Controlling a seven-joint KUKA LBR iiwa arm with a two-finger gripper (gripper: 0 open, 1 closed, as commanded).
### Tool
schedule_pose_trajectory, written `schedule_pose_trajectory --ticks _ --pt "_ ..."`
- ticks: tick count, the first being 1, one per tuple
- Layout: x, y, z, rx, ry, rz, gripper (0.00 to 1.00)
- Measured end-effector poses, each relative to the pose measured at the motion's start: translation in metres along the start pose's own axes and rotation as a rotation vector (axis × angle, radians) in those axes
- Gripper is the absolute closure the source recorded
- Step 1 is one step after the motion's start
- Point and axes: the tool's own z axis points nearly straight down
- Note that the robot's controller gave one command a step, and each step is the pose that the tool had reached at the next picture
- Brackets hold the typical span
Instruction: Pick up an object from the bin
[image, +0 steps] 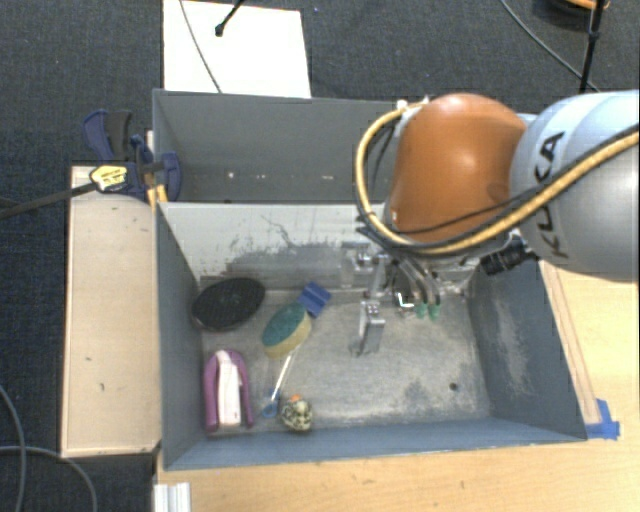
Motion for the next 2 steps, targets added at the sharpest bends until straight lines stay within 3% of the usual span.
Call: schedule_pose_trajectory --ticks 1,2 --pt "0.048 0.074 0.113 -0.001 0.002 -0.059 0.0" --pt "0.017 0.05 0.168 -0.004 -0.02 -0.39 0.0"
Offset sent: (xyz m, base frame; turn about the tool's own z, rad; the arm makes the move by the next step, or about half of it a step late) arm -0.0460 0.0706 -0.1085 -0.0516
